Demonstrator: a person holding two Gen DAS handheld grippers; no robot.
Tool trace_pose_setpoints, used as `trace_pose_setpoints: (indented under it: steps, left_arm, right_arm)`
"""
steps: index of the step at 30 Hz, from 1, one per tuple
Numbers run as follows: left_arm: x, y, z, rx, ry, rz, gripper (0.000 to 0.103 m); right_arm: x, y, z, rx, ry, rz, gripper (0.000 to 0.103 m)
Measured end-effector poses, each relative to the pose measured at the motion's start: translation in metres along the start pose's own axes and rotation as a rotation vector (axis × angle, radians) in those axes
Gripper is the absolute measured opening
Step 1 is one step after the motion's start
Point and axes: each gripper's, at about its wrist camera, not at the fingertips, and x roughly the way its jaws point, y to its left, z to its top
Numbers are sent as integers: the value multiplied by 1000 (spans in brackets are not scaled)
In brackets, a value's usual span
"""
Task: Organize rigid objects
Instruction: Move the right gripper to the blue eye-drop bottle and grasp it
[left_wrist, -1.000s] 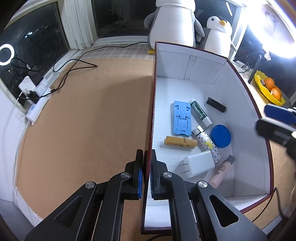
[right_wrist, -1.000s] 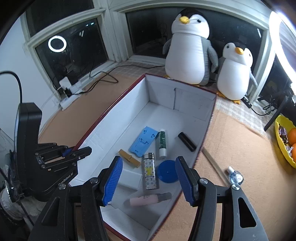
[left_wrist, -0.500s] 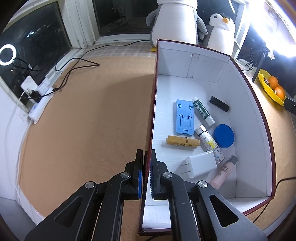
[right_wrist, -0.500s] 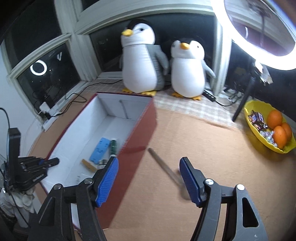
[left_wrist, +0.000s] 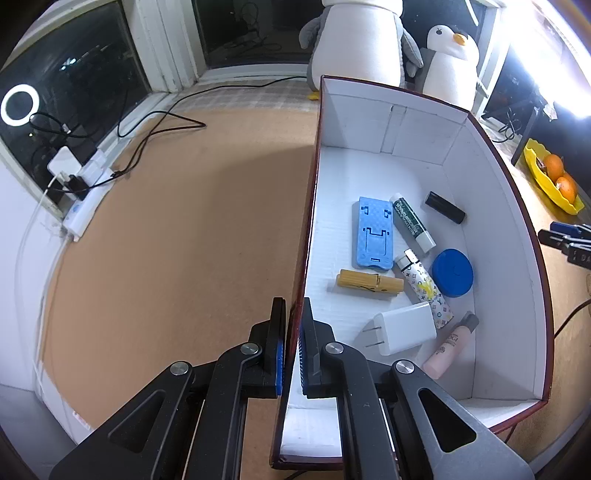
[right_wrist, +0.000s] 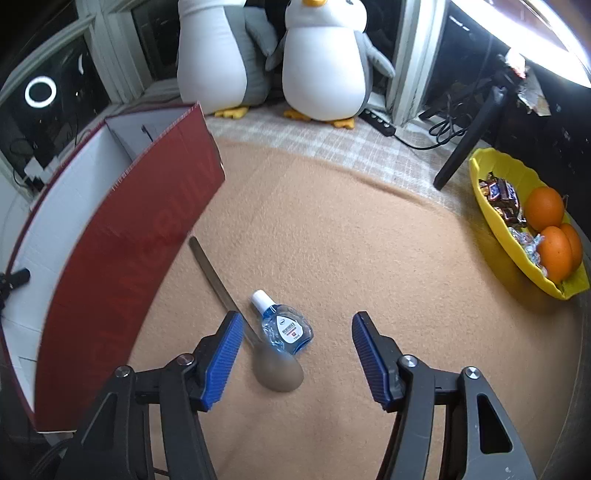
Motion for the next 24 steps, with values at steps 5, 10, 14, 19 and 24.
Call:
trace_pose_setpoints:
  steps: [5, 10, 14, 19, 24]
  left_arm:
    - [1, 0, 1, 0, 7, 10, 5]
    - [2, -2, 2, 1, 17, 19, 5]
    - [3, -3, 2, 3, 23, 24, 5]
    - [5, -3, 3, 5, 29, 29, 5]
    - [5, -4, 3, 6, 32, 30, 5]
  right_arm:
    - [17, 3, 0, -43, 41, 8, 52]
    - [33, 3, 1, -66, 77, -6, 45]
    - [40, 1, 1, -78, 88, -3, 44]
    - [47, 2, 1, -96, 104, -14, 38]
    - [49, -1, 0, -89, 107, -7, 32]
